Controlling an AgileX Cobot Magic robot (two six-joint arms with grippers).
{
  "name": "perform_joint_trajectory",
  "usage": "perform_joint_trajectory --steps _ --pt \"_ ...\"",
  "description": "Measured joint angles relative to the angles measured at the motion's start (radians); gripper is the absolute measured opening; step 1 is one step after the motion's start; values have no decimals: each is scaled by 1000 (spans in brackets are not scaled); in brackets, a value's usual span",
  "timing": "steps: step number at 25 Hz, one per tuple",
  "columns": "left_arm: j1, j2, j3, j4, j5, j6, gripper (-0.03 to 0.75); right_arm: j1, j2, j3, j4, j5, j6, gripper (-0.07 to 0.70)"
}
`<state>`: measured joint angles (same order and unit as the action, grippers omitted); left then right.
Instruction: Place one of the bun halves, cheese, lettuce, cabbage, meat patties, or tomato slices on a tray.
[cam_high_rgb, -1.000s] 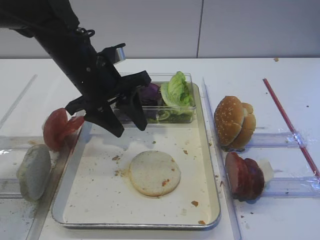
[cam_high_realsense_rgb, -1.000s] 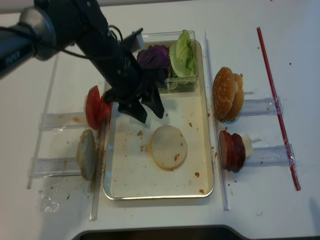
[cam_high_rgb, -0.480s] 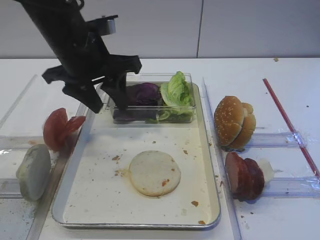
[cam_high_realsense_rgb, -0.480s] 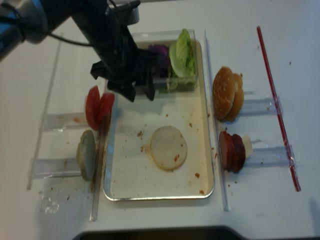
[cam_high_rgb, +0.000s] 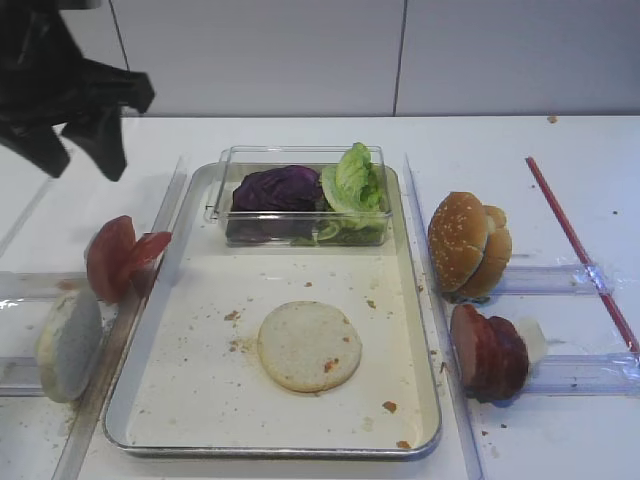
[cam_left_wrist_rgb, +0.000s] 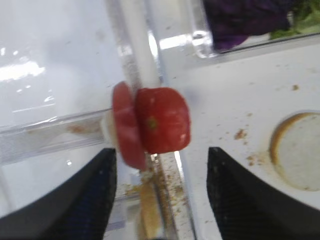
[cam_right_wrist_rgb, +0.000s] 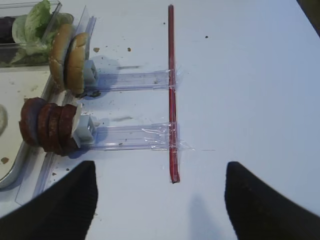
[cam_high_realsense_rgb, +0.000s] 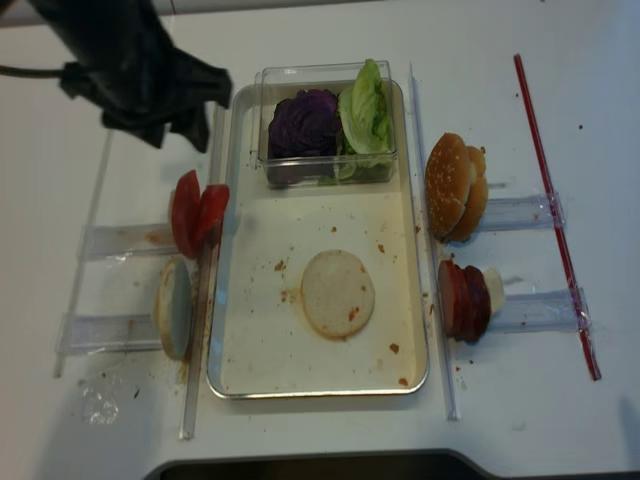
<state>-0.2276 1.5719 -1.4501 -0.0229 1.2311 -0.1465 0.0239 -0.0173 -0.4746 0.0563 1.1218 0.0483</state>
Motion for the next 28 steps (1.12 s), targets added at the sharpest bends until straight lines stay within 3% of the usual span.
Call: perform_joint_trajectory --steps 9,19,28 --pt "229 -151 202 86 2 58 370 0 0 0 -2 0 0 531" --pt "241 -331 460 87 0 83 370 0 0 0 -2 0 0 531" --pt "241 -734 629 51 4 104 369 0 0 0 -2 0 0 531"
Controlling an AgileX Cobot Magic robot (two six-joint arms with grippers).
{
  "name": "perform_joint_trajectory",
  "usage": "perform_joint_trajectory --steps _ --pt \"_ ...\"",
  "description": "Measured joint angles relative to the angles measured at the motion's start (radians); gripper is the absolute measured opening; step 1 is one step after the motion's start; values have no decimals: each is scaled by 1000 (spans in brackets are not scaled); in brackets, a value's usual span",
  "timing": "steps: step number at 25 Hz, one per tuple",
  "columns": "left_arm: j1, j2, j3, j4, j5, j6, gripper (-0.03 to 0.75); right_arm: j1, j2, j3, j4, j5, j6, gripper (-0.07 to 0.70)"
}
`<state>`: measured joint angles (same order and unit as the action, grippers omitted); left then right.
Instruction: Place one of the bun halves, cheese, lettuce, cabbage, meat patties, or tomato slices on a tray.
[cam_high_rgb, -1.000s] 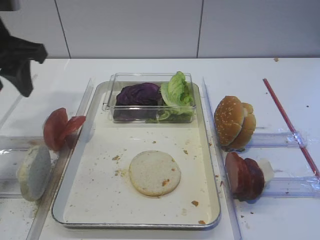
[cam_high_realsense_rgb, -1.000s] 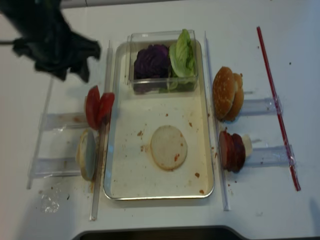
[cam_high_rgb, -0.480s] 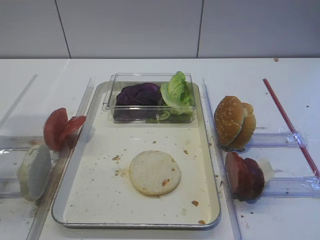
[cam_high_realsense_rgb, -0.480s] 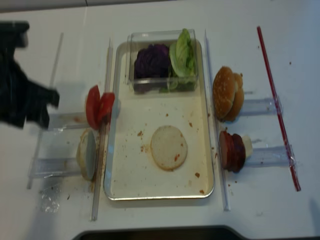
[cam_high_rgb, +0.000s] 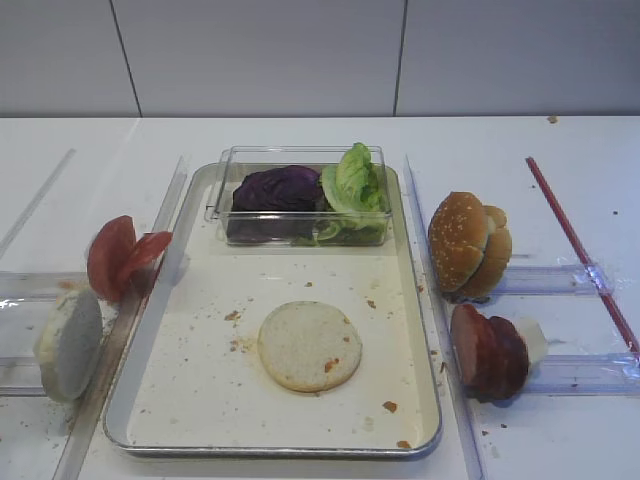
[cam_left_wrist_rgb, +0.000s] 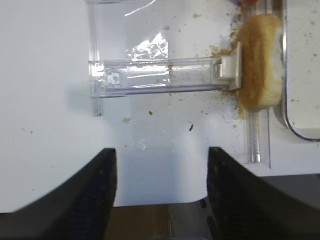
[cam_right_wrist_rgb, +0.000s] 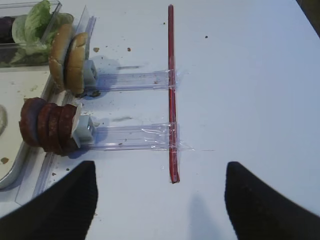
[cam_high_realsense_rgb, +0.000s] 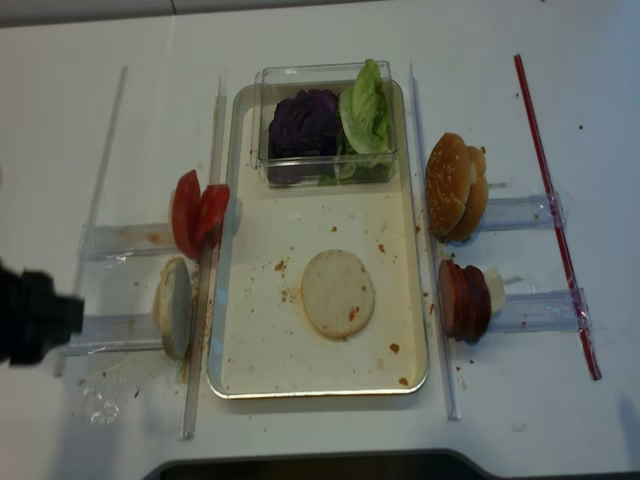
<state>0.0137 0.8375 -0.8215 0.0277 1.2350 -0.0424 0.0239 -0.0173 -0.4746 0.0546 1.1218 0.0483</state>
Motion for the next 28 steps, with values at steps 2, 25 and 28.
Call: perform_joint_trajectory --steps 2,25,28 --pt "0 -99 30 -8 7 20 368 0 0 0 0 0 0 531" --pt "0 -835 323 -94 -53 138 366 0 0 0 0 0 0 531" --pt "0 -852 329 -94 -53 140 366 0 0 0 0 0 0 531"
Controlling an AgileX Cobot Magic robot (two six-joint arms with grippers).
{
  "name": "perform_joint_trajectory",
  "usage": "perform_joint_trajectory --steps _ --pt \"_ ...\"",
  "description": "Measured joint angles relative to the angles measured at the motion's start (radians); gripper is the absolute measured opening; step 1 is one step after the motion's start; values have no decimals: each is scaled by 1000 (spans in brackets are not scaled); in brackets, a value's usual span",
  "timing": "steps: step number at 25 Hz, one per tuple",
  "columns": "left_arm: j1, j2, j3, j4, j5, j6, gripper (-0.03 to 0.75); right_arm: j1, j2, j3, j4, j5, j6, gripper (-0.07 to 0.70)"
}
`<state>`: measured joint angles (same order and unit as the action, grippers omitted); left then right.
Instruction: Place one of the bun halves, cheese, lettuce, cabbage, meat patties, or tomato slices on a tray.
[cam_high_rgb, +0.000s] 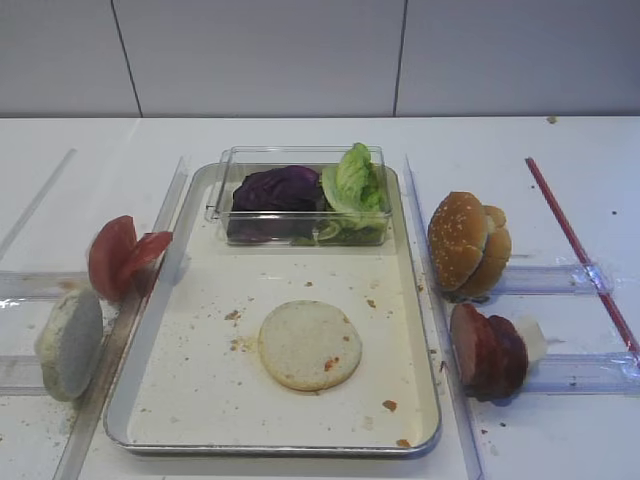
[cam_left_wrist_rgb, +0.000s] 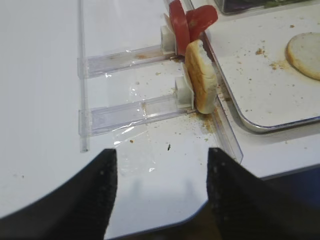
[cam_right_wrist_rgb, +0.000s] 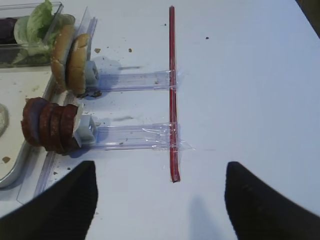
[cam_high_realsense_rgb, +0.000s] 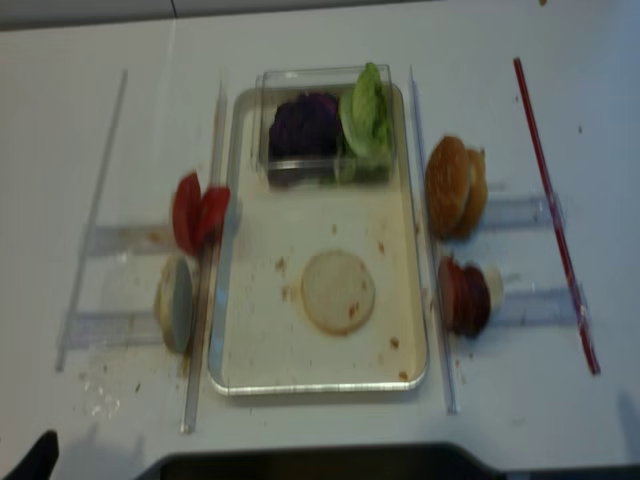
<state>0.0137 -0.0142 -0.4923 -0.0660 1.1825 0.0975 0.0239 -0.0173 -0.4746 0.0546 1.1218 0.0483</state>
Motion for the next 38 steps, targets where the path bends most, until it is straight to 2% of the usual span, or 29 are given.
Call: perform_joint_trajectory --steps 38 --pt "0 0 4 2 0 -2 366 0 0 0 0 0 0 531"
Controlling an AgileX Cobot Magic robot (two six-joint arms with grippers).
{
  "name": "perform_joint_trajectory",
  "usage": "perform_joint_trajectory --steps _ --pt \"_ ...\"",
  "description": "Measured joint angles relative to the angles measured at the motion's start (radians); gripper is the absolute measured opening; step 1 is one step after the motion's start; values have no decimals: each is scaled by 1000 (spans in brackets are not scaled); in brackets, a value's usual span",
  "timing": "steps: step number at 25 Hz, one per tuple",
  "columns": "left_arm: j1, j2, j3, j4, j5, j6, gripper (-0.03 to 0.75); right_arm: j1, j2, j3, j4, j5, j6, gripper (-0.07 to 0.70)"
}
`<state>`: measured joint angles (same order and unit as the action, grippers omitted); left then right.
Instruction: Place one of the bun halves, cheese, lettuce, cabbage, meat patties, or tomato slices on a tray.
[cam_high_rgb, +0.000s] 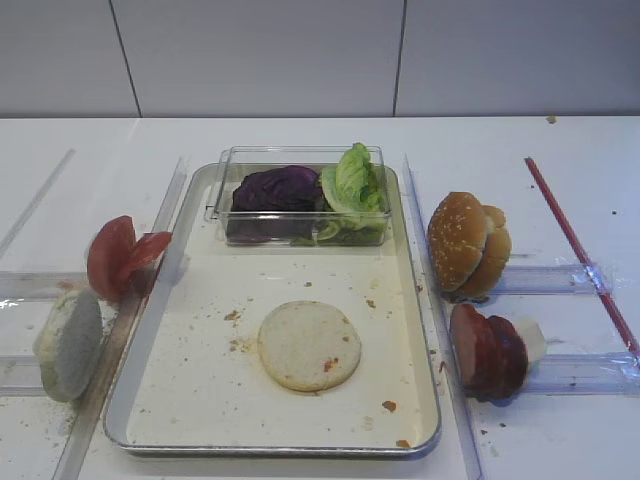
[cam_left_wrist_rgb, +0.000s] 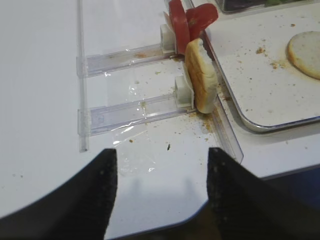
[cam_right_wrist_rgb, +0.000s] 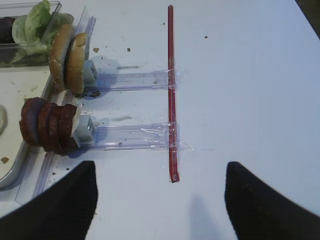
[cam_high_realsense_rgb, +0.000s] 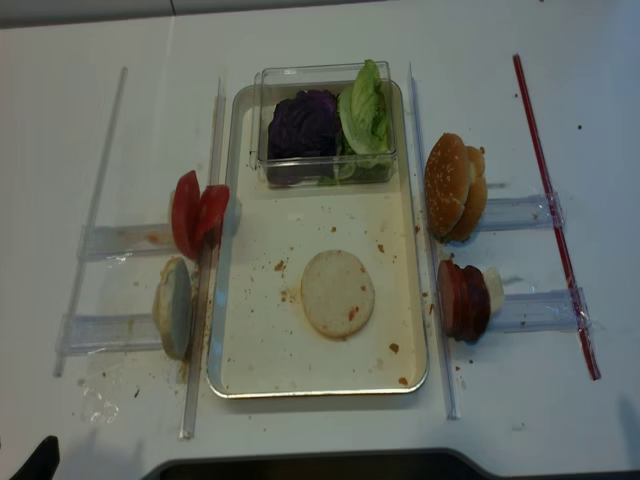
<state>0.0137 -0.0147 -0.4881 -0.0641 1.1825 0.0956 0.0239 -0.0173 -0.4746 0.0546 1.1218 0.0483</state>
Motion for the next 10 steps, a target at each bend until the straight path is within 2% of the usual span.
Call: perform_joint_trajectory --steps 10 --pt "0 0 0 0 0 0 366 0 0 0 0 0 0 531"
